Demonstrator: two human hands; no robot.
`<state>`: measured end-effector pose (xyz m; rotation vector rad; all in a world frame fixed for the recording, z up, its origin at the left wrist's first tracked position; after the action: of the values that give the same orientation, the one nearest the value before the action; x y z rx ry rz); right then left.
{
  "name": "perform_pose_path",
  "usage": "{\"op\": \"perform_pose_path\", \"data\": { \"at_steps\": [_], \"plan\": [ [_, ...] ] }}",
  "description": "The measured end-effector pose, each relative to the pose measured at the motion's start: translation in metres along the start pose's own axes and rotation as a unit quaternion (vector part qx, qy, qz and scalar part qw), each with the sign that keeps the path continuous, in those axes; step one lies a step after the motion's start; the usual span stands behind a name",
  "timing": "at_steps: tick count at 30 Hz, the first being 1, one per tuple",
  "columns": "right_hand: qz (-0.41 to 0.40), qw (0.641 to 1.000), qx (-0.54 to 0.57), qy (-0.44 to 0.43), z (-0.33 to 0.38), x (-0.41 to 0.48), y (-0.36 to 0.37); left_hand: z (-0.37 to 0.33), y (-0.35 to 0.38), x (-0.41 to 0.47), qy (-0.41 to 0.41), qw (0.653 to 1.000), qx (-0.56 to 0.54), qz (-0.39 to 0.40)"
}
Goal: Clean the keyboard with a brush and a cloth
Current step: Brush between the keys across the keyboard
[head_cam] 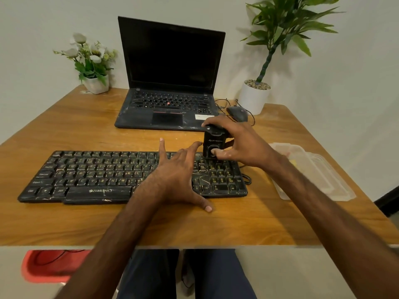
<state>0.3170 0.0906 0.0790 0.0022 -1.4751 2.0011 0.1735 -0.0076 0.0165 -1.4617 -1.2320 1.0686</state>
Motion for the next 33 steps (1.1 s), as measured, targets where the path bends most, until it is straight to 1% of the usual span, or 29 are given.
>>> {"op": "perform_pose_path", "data": {
  "at_steps": [2,5,7,9,11,14,16,18,20,23,25,28,33],
  "plan": [
    [0.008,1.000,-0.025,0.014,-0.006,0.004,0.002,0.000,-0.001,0.000,0.001,1.000,-0.001,0.000],
    [-0.007,0.998,-0.051,0.043,-0.015,0.007,-0.005,-0.001,-0.001,-0.002,-0.002,1.000,-0.007,0.003],
    [-0.014,0.999,-0.009,0.038,-0.011,0.004,-0.006,-0.001,-0.001,-0.001,-0.004,1.000,-0.004,0.007],
    [-0.003,0.999,0.027,0.027,-0.004,0.001,0.000,-0.001,-0.001,-0.001,-0.007,1.000,-0.001,0.010],
    [0.003,1.000,0.011,0.029,-0.004,0.001,0.004,-0.001,-0.001,-0.001,-0.004,1.000,-0.003,0.004],
    [-0.035,0.998,0.005,0.061,-0.015,0.006,-0.003,-0.001,-0.001,-0.002,-0.002,1.000,-0.010,0.000],
    [-0.057,0.994,0.056,0.077,-0.018,0.004,-0.005,-0.001,-0.001,-0.002,-0.002,1.000,-0.007,0.004],
    [-0.043,0.992,0.086,0.080,-0.016,0.003,-0.001,-0.001,-0.001,-0.002,-0.004,1.000,-0.007,0.006],
    [-0.026,0.995,0.057,0.074,-0.012,0.002,0.001,-0.001,-0.002,-0.002,-0.004,1.000,-0.011,0.005],
    [-0.035,0.998,-0.020,0.055,-0.010,0.002,-0.005,-0.001,-0.001,-0.002,-0.003,1.000,-0.015,0.001],
    [-0.038,0.999,-0.010,0.027,-0.002,-0.004,-0.003,0.001,0.000,-0.001,-0.003,1.000,-0.016,-0.001],
    [-0.007,1.000,-0.014,-0.020,0.016,-0.026,0.006,0.001,0.001,-0.002,-0.007,1.000,-0.015,0.001],
    [0.028,0.999,0.012,-0.038,0.026,-0.046,-0.003,0.002,0.002,0.000,-0.005,1.000,-0.012,-0.001]
  ]
}}
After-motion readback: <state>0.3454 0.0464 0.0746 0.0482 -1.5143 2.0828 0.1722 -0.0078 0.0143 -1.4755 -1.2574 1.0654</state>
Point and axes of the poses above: each hand's wrist, its own x-axis towards the middle knuckle, its own y-axis out of the palm, z = x × y, the point moved 4 cm from there along x, towards the middle knuckle, and after that the axes turned 1 degree about x, right-handed, at the moved point
